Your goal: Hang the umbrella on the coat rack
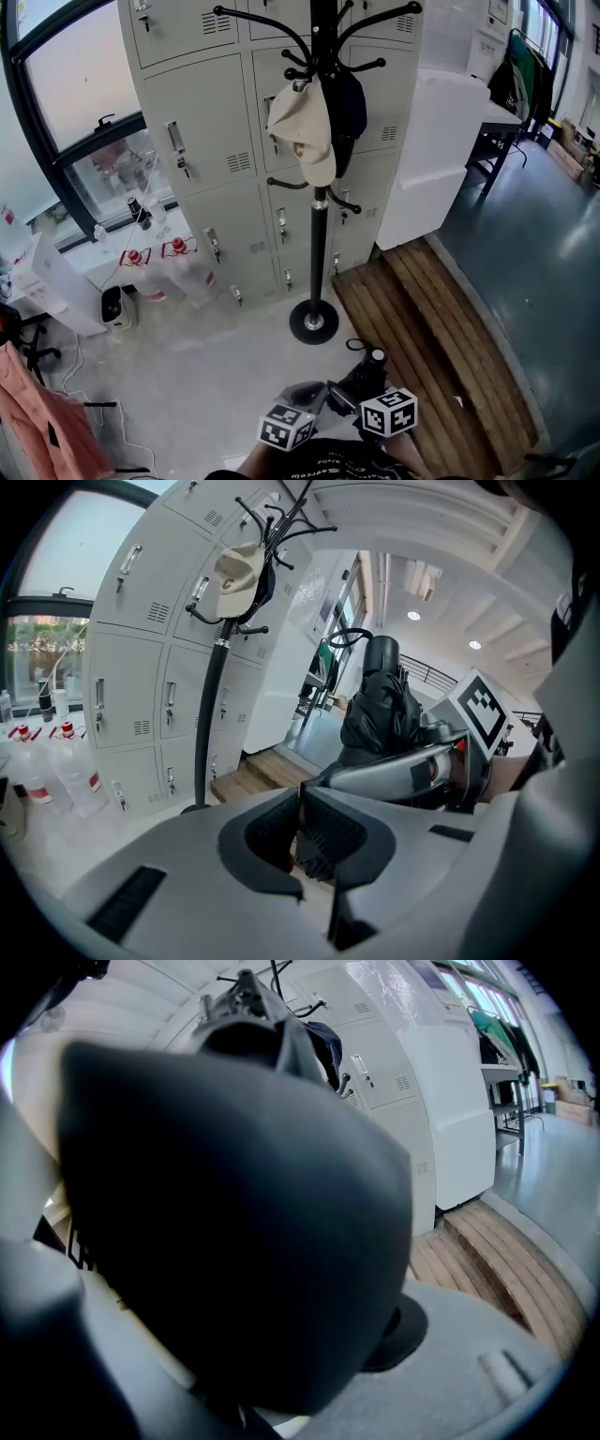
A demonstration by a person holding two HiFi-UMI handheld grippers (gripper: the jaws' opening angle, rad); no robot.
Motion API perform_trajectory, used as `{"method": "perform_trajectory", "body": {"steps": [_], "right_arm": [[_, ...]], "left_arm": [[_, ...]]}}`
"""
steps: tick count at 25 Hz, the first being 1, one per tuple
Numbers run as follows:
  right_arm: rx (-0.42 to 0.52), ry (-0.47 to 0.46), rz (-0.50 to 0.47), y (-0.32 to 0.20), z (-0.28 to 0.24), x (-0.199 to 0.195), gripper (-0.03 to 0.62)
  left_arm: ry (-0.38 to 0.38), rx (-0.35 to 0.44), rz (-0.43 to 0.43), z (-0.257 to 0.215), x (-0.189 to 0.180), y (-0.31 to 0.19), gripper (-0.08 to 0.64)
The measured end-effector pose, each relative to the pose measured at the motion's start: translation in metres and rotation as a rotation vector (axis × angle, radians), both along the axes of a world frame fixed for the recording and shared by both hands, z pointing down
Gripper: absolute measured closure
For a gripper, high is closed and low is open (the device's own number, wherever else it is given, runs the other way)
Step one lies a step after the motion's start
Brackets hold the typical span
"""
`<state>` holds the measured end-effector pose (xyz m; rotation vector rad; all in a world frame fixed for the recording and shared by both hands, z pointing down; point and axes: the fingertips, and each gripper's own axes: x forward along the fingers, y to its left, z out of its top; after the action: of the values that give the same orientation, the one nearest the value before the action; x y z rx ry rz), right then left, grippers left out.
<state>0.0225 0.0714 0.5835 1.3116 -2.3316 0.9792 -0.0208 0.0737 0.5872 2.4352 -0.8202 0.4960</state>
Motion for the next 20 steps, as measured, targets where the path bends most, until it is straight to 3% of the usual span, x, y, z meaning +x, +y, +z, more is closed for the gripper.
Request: {"method": "perform_trajectory", "body": {"steps": [7,12,20], "right_arm": [[0.002,0.013,0.066,-0.054,-0.003,-0.019,0.296],[0.006,-0.032,0.141,-0.090,-0.006,-0.033,0.296],[0.020,0.002,0.211,-0.121,-0.011,-0.043,0.296]], "left_arm": [[0.010,0.013,0.067,-0.004,-0.022,-0.062,0.532],[-0.021,0.020,0.122,-0.001,-0.035,-0.100,0.532],[0.001,0.031,0.248,-0.003,-0.038,-0.133,0.532]]}}
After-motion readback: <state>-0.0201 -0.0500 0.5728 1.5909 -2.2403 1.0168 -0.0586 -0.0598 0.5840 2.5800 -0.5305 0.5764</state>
